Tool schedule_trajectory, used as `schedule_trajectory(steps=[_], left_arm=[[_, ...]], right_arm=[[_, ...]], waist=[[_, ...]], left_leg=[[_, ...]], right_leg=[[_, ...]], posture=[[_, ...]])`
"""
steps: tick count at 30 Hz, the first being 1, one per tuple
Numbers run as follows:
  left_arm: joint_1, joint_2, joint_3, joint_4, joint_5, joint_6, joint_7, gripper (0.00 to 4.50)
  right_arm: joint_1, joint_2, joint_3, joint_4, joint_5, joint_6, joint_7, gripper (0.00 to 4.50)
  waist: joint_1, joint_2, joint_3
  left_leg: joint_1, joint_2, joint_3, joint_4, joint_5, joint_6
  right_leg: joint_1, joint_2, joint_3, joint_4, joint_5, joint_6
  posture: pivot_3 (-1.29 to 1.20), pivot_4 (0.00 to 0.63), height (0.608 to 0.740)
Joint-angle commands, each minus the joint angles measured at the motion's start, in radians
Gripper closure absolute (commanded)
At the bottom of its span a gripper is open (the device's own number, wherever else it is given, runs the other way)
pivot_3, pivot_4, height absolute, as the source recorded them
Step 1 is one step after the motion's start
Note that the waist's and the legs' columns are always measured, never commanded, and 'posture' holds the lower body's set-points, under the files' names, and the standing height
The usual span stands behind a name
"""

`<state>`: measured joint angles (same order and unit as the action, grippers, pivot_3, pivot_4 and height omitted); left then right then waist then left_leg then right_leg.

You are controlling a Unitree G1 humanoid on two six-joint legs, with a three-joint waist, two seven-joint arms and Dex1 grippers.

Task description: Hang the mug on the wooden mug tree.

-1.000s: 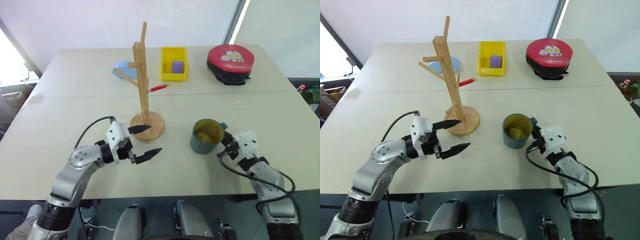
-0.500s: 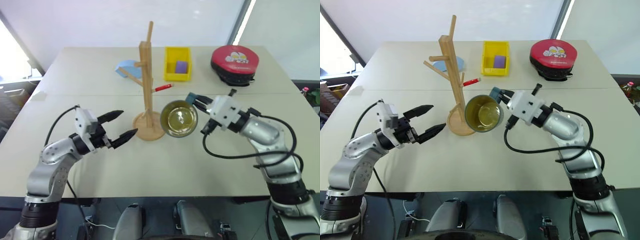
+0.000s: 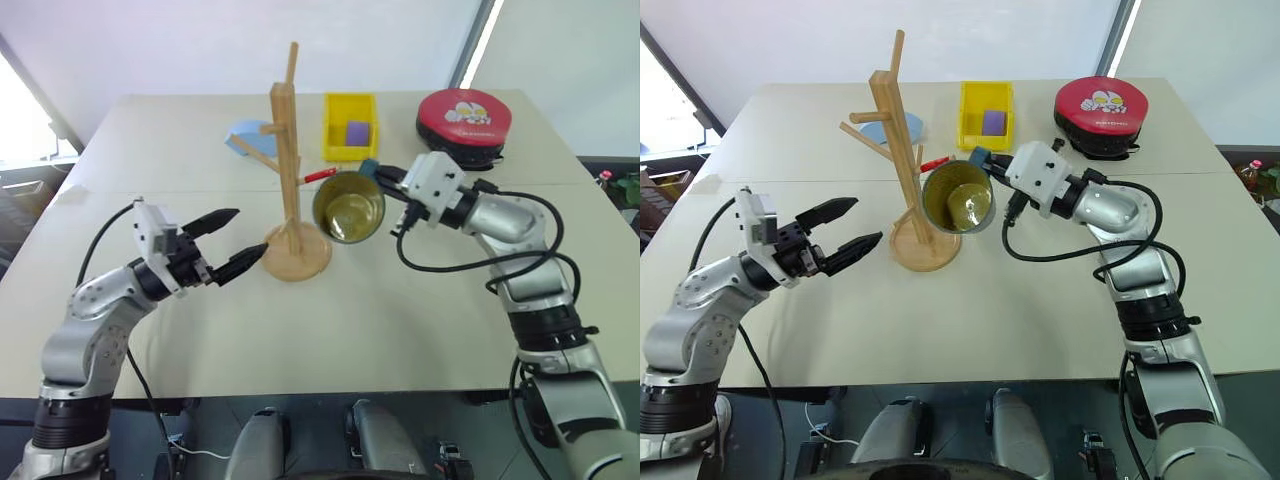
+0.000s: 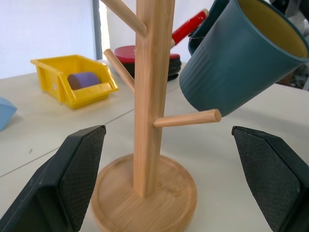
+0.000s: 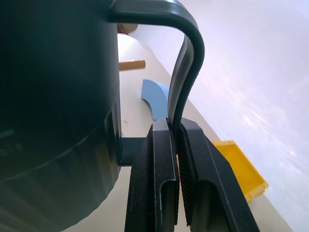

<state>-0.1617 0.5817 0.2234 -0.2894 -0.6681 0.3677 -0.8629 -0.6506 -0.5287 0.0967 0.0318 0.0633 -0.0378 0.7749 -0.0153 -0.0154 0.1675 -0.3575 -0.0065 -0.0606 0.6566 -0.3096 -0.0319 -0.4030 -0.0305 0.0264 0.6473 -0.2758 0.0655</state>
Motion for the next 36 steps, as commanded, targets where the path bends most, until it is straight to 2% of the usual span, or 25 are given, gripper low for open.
schedule_trajectory(steps=[1,10,21,22,23,27,31,36], left_arm=[[-0.016,0.017,0.051,-0.036,-0.049,0.013,0.005,0.0],[-0.022,0.028,0.061,-0.051,-0.074,0.03,0.013,0.0],[-0.041,0.028,0.052,-0.04,-0.066,0.022,0.012,0.0],[-0.041,0.027,0.052,-0.04,-0.065,0.021,0.012,0.0],[-0.042,0.027,0.052,-0.04,-0.065,0.021,0.011,0.0],[-0.052,0.026,0.05,-0.031,-0.063,0.021,0.011,0.0],[-0.057,0.022,0.053,-0.025,-0.06,0.02,0.019,0.0],[-0.042,0.015,0.08,0.009,-0.038,0.018,0.072,0.0]], right_arm=[[-0.068,0.016,0.009,0.027,0.009,-0.032,0.018,4.48],[-0.176,0.035,0.062,0.099,-0.028,-0.019,0.059,4.48],[-0.207,0.04,0.079,0.125,-0.045,0.015,0.087,4.48],[-0.207,0.041,0.077,0.124,-0.044,0.017,0.087,3.82],[-0.206,0.042,0.076,0.123,-0.046,0.018,0.086,3.48],[-0.207,0.036,0.07,0.123,-0.063,0.001,0.07,1.48],[-0.19,0.005,0.042,0.101,-0.063,-0.007,0.056,1.48],[-0.118,-0.052,-0.059,0.034,0.001,0.038,0.038,1.48]], waist=[[0.0,0.0,0.0],[0.001,0.0,0.0],[0.001,0.0,0.0],[0.0,0.0,0.0],[0.0,0.0,0.0],[0.0,0.0,0.0],[0.0,0.0,0.0],[0.004,0.0,0.0]], left_leg=[[0.0,0.0,0.0,0.0,0.0,0.0],[-0.001,0.0,0.0,0.0,0.0,0.0],[-0.001,0.0,0.0,-0.001,0.0,0.0],[-0.001,0.0,0.0,-0.001,0.0,0.0],[-0.001,0.0,0.0,-0.001,0.0,0.0],[-0.001,0.0,0.0,-0.001,0.0,0.0],[-0.001,0.0,0.0,-0.002,0.0,0.0],[-0.001,-0.001,0.0,-0.003,0.0,0.0]], right_leg=[[0.0,0.0,0.0,0.0,0.0,0.0],[-0.001,-0.001,0.0,0.0,0.0,0.0],[-0.001,-0.001,0.0,0.0,0.0,0.0],[-0.001,-0.001,0.0,0.0,0.0,0.0],[-0.001,-0.001,0.0,0.0,0.0,0.0],[-0.002,-0.001,0.0,0.0,0.0,0.0],[-0.002,-0.001,0.0,0.0,0.0,0.0],[-0.002,-0.001,0.0,-0.001,0.0,0.0]], posture=[[0.0,0.15,0.74],[0.0,0.15,0.74],[0.0,0.15,0.74],[0.0,0.15,0.74],[0.0,0.15,0.74],[0.0,0.15,0.74],[0.0,0.15,0.74],[0.0,0.15,0.74]])
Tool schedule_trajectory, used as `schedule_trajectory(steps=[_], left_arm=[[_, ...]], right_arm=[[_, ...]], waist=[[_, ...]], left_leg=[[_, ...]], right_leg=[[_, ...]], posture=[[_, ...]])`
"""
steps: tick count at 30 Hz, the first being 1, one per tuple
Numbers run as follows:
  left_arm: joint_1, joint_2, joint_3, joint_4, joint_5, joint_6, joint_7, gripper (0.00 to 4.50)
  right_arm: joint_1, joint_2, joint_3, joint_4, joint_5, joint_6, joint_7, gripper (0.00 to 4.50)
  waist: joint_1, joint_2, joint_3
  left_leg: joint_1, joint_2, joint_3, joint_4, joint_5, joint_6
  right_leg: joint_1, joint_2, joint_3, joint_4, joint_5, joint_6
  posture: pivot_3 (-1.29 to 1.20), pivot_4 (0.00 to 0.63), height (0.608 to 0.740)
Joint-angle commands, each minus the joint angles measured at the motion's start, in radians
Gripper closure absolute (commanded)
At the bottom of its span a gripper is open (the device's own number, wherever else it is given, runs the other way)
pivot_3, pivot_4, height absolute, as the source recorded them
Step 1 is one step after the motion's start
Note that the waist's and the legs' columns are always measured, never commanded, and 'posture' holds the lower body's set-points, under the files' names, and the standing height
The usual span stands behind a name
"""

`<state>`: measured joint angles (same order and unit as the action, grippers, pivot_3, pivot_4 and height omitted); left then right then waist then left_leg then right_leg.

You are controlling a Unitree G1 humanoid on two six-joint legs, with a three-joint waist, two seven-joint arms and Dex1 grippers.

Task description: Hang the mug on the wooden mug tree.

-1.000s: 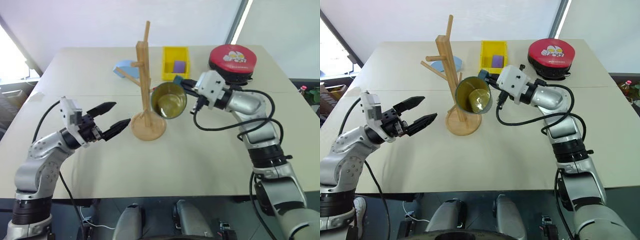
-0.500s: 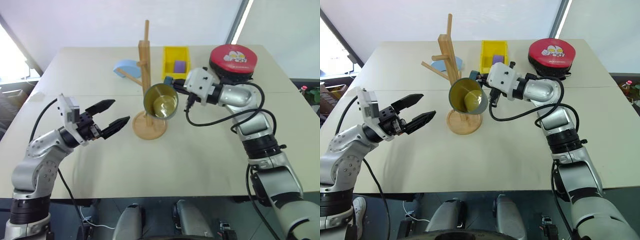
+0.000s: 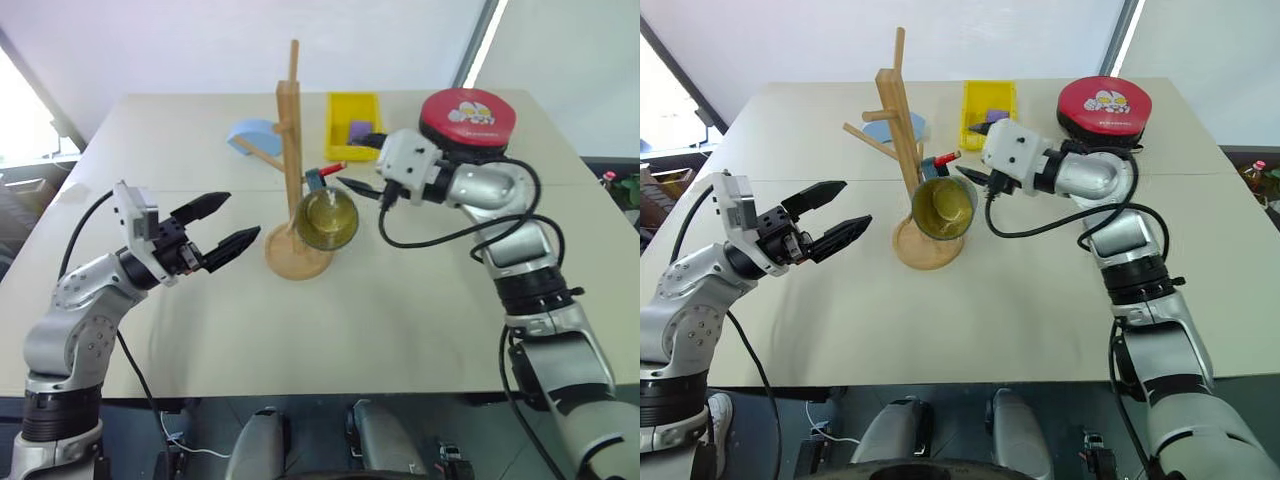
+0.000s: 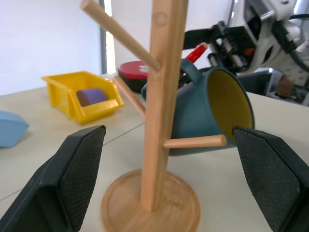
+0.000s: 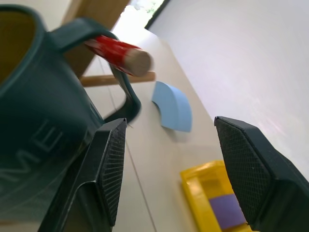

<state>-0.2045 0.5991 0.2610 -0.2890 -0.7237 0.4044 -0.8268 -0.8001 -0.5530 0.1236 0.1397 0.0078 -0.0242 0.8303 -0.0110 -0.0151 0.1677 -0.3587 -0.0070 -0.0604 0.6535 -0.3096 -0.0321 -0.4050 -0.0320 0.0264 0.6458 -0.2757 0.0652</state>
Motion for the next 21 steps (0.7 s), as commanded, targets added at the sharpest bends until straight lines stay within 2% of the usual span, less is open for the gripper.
schedule_trajectory(steps=[1,5,9,14,21], left_arm=[[0.007,-0.006,0.052,0.019,0.025,-0.025,0.052,0.0],[0.05,-0.027,0.093,0.113,0.103,-0.058,0.152,0.0],[0.077,-0.069,0.137,0.233,0.179,-0.131,0.248,0.0],[0.129,-0.111,0.163,0.325,0.257,-0.214,0.333,0.0],[0.178,-0.12,0.168,0.336,0.276,-0.284,0.31,0.0]], right_arm=[[0.056,-0.036,-0.113,-0.093,0.078,0.041,-0.022,1.48],[0.231,-0.036,-0.285,-0.132,0.218,0.146,-0.07,1.48],[0.395,0.016,-0.363,-0.079,0.254,0.136,-0.142,1.48],[0.55,0.078,-0.389,-0.053,0.257,0.089,-0.199,1.48],[0.605,0.11,-0.371,-0.047,0.256,0.046,-0.215,1.48]], waist=[[0.001,0.0,0.0],[0.0,0.0,0.0],[-0.003,0.0,0.0],[-0.004,0.0,0.0],[-0.001,0.0,0.0]], left_leg=[[0.0,0.0,0.0,0.0,0.0,0.0],[0.0,0.0,0.0,-0.002,0.0,0.0],[0.001,0.0,0.001,-0.003,0.0,0.0],[0.002,0.0,0.001,-0.003,0.0,0.0],[0.003,0.0,0.002,-0.002,0.0,0.0]], right_leg=[[0.0,0.0,0.0,0.0,0.0,0.0],[0.0,-0.001,0.0,-0.001,0.0,0.0],[0.0,-0.001,0.001,-0.001,0.0,0.0],[0.0,0.0,0.001,0.0,0.0,0.0],[0.001,0.0,0.002,0.001,0.0,0.0]], posture=[[0.0,0.15,0.74],[0.0,0.15,0.74],[0.0,0.15,0.74],[0.0,0.15,0.74],[0.0,0.15,0.74]])
